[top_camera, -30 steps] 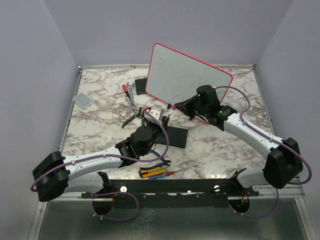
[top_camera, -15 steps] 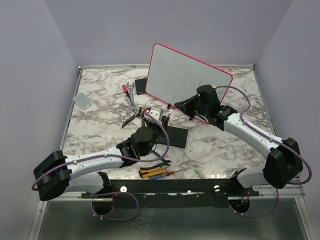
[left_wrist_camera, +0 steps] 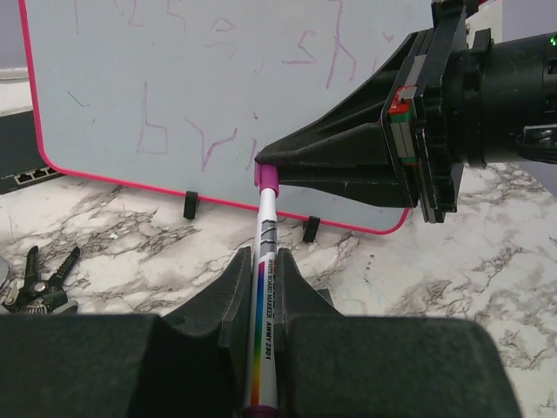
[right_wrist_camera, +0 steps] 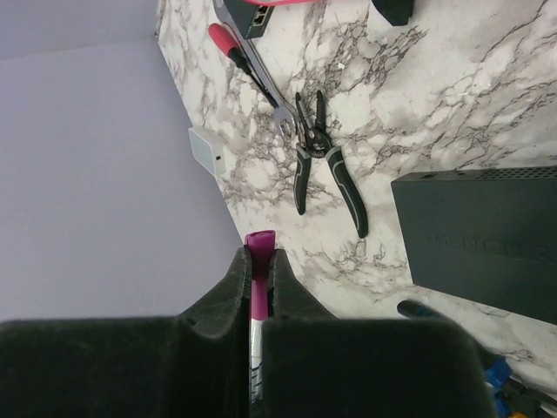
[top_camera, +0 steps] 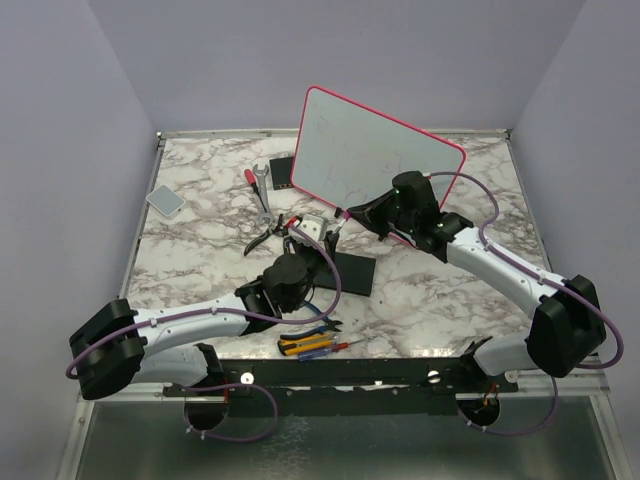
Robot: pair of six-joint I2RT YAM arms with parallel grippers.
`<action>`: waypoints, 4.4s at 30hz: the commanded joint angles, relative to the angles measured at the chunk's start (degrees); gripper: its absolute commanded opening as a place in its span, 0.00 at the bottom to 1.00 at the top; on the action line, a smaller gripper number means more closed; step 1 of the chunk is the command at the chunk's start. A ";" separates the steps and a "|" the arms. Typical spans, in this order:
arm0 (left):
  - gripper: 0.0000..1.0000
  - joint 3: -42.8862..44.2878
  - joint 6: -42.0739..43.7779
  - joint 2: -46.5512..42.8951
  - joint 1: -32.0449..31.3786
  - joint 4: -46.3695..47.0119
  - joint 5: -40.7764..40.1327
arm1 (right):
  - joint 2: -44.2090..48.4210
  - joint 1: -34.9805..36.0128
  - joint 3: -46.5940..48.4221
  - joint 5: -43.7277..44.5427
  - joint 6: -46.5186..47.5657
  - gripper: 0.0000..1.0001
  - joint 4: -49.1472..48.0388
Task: Write a sentence on the whiteboard
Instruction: Close the whiteboard marker at the center of the board.
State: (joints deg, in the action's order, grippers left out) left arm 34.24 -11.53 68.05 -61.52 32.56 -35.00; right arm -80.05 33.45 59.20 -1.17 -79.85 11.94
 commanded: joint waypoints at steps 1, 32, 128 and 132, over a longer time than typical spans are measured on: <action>0.00 -0.75 0.76 -0.28 0.29 1.72 -2.28 | 0.70 0.47 -0.86 -2.15 0.93 0.00 -0.07; 0.00 -4.77 5.57 8.41 1.45 17.59 -3.74 | 2.99 3.07 -3.35 -3.26 0.09 0.00 -4.27; 0.00 0.30 -27.87 -4.51 35.24 9.43 87.90 | 13.23 -12.64 -15.45 -60.70 35.57 0.58 -32.06; 0.00 0.28 -28.20 -4.81 35.24 9.80 87.94 | 12.33 -12.09 -15.56 -61.53 34.28 0.55 -33.74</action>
State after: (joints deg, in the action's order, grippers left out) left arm 33.08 -38.94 63.40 -26.57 40.18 50.39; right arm -66.83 20.75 42.33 -60.18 -43.75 -18.31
